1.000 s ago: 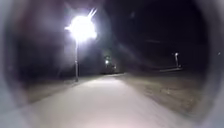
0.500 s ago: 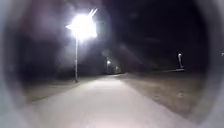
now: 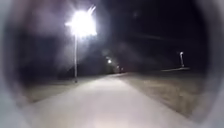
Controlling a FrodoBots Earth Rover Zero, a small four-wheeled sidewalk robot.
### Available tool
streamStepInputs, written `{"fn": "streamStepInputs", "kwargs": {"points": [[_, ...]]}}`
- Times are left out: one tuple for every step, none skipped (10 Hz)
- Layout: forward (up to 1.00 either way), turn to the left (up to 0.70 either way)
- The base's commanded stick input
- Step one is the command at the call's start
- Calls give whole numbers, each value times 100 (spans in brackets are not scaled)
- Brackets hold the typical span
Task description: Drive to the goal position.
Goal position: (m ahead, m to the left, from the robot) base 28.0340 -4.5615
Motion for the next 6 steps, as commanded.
{"fn": "streamStepInputs", "kwargs": {"points": [[70, 0], [70, 0], [70, 0], [70, 0], [70, 0], [70, 0]]}}
